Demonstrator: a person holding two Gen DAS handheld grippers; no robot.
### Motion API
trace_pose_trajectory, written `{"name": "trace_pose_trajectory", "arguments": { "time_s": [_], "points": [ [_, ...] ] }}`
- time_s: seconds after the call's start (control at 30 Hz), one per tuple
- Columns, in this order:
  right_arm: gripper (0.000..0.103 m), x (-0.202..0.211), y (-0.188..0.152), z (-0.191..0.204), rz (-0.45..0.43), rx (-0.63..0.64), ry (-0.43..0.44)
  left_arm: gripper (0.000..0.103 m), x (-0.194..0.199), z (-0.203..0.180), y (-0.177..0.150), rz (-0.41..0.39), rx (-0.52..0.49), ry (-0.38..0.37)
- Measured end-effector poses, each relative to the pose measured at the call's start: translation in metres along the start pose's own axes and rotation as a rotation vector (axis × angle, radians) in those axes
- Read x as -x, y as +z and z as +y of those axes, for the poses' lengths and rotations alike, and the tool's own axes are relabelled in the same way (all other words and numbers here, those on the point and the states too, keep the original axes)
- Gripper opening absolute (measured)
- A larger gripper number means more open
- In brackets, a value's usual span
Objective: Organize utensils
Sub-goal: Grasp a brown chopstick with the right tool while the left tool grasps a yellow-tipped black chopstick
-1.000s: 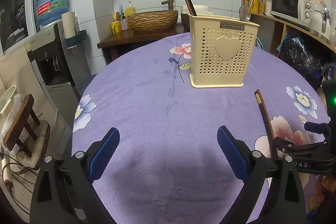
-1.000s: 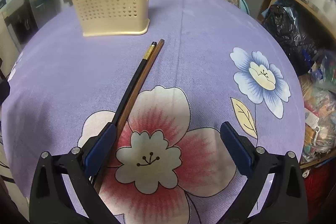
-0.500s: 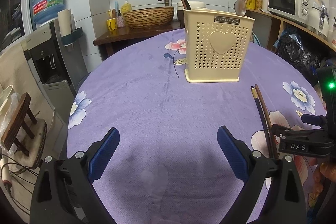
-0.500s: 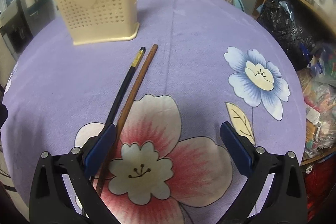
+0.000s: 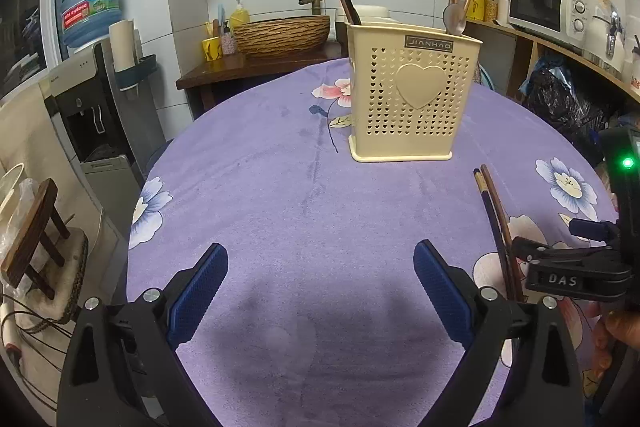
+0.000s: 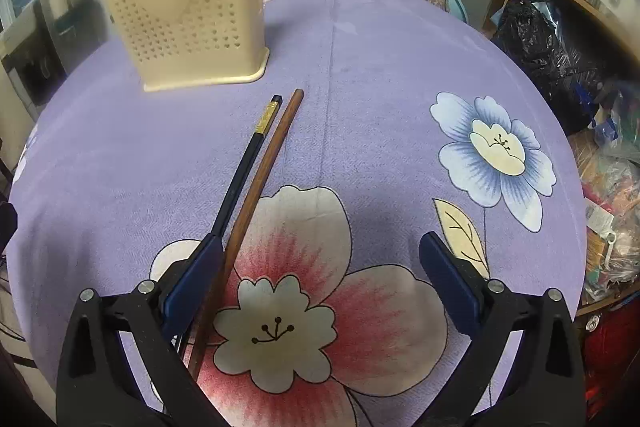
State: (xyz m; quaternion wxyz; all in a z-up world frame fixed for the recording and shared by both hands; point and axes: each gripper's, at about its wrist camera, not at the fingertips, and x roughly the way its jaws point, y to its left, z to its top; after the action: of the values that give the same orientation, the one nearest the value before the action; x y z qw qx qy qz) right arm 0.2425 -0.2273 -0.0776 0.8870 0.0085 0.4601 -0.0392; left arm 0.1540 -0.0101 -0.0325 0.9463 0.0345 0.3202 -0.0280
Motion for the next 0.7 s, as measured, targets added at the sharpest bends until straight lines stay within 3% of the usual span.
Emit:
{"name": "trace_pose_trajectory", "arguments": {
  "time_s": [0.27,0.33,0.4,0.53,0.6,0.7],
  "points": [
    [0.097,-0.012,0.006,0.008,0.019,0.014,-0.022,0.093,0.003,-0.002,0.001,-0.012,-0.004,-0.002],
    [0.093,-0.012,0.007,0.01,0.018,0.018,-0.015,0.093,0.003,-0.002,0.001,-0.01,-0.005,-0.002],
    [0.075,-0.008,0.005,0.015,0.005,0.041,0.005,0.093,0.003,-0.003,0.001,-0.009,-0.008,-0.002],
    [0.05,-0.003,0.001,0.014,0.0,0.05,0.078,0.093,0.003,-0.004,0.001,-0.009,-0.009,-0.003],
    [0.026,0.0,0.0,0.01,0.003,0.065,0.093,0.093,0.003,-0.004,0.0,-0.007,-0.011,-0.005],
    [0.019,0.002,-0.002,-0.004,0.013,0.065,0.131,0.093,0.002,-0.006,0.0,-0.002,-0.018,-0.009]
  ]
}}
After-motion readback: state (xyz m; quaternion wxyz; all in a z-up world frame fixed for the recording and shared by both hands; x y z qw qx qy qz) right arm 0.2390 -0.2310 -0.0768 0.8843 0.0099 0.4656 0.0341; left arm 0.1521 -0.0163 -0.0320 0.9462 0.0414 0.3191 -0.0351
